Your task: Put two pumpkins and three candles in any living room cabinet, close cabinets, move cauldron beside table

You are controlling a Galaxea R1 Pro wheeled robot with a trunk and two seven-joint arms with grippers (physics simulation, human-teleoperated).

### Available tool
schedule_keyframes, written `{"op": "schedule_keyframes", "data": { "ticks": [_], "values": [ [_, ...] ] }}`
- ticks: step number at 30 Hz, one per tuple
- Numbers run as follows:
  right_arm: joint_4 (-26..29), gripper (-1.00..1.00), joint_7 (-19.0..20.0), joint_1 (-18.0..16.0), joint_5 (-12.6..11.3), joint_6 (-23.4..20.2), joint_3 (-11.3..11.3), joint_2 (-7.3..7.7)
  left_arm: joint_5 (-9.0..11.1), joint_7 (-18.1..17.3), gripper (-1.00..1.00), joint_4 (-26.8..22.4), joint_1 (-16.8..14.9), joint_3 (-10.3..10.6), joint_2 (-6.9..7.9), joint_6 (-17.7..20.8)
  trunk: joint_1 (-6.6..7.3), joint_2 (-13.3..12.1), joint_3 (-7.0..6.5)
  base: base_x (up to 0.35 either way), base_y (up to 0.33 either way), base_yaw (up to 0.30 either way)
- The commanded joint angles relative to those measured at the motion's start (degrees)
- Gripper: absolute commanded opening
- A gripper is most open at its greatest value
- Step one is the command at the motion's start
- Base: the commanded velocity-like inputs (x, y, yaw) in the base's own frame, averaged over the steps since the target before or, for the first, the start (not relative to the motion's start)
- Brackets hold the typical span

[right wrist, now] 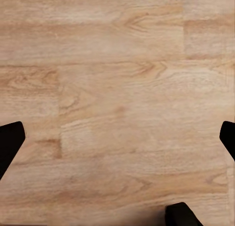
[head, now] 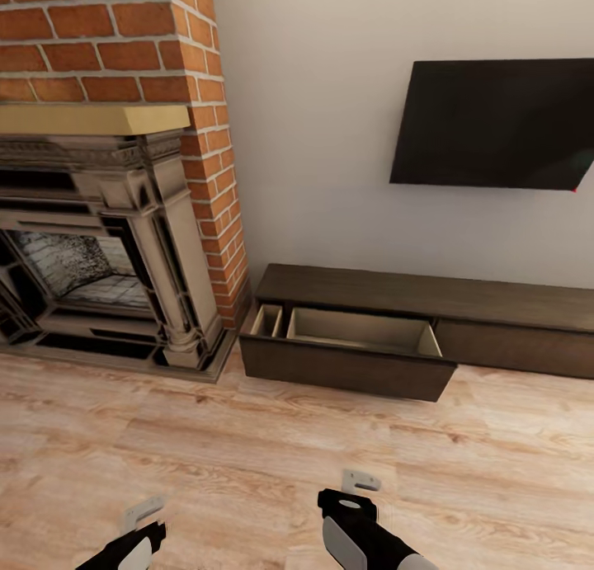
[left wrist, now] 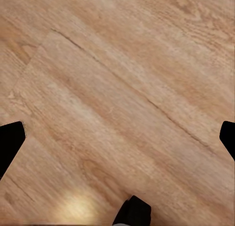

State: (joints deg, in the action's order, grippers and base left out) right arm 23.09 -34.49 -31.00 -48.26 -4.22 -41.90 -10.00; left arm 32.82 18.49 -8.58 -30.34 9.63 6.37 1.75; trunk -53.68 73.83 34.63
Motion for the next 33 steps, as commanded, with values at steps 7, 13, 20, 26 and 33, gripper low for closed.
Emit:
{"op": "schedule_keyframes", "data": {
  "ticks": [7,13,20,26,33],
  "values": [
    [0.0,1.0,-0.3,-0.1,0.1,-0.5,-0.3,0.0,0.4,0.3,1.0,-0.1,0.0,0.5,-0.02,0.2,0.0,0.0,0.05,0.0,0.0,0.282],
    [0.0,1.0,-0.3,-0.1,0.0,-0.5,-0.3,0.0,0.4,0.3,1.0,-0.1,0.0,0.5,-0.04,0.2,0.0,0.0,0.05,0.0,0.0,0.283],
    [0.0,1.0,-0.3,0.0,0.1,-0.5,-0.3,0.0,0.3,0.3,1.0,-0.1,0.0,0.5,-0.04,0.1,0.0,0.0,0.05,0.0,0.0,0.283],
    [0.0,1.0,-0.3,-0.1,0.1,-0.4,-0.3,0.0,0.3,0.3,1.0,-0.1,0.0,0.5,-0.05,0.1,0.0,0.0,0.05,0.0,0.0,0.282],
    [0.0,1.0,-0.3,-0.1,0.1,-0.4,-0.3,0.0,0.2,0.3,1.0,0.2,0.0,0.5,-0.12,0.0,0.0,0.0,0.1,0.0,0.0,0.19]
  ]
}}
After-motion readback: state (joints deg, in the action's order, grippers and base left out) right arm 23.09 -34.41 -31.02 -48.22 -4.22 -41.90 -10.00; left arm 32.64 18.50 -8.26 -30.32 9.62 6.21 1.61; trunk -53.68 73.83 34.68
